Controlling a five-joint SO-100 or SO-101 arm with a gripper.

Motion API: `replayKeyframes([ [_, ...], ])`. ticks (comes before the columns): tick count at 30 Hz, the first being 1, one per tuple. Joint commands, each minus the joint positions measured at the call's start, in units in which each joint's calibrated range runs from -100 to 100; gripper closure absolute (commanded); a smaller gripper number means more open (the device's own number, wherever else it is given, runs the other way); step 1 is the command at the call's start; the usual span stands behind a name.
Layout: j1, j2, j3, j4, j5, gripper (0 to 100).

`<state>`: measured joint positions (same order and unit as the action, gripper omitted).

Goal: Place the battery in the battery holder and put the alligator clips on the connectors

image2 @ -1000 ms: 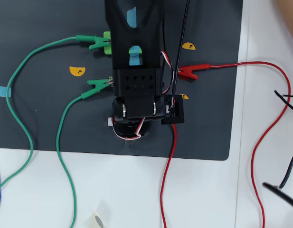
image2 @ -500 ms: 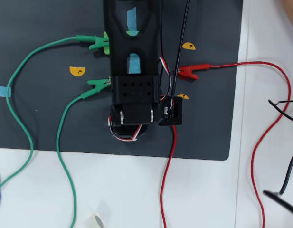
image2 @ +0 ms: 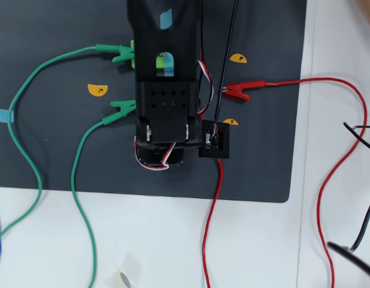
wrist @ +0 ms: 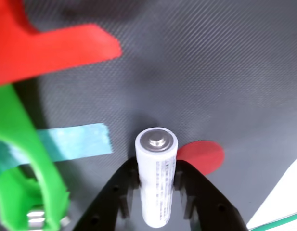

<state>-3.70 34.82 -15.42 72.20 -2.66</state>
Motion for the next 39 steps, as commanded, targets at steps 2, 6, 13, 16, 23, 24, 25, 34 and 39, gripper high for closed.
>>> replayKeyframes([
  [2, -0.1, -24.3, 17.1, -5.7, 0.2, 99],
  [6, -4.3, -28.9, 22.9, -8.3, 0.2, 99],
  [13, -4.9, -29.5, 26.4, -8.2, -2.9, 99],
  [16, -4.9, -29.6, 27.7, -8.3, -3.8, 99],
  [23, -9.0, -29.6, 30.0, -8.3, -4.8, 99],
  [24, -9.2, -29.6, 30.2, -8.3, -4.8, 99],
  [25, -9.2, -29.6, 30.2, -8.3, -4.8, 99],
  [34, -11.5, -29.6, 31.5, -8.3, -6.8, 99],
  [39, -11.7, -29.6, 31.5, -8.3, -6.7, 99],
])
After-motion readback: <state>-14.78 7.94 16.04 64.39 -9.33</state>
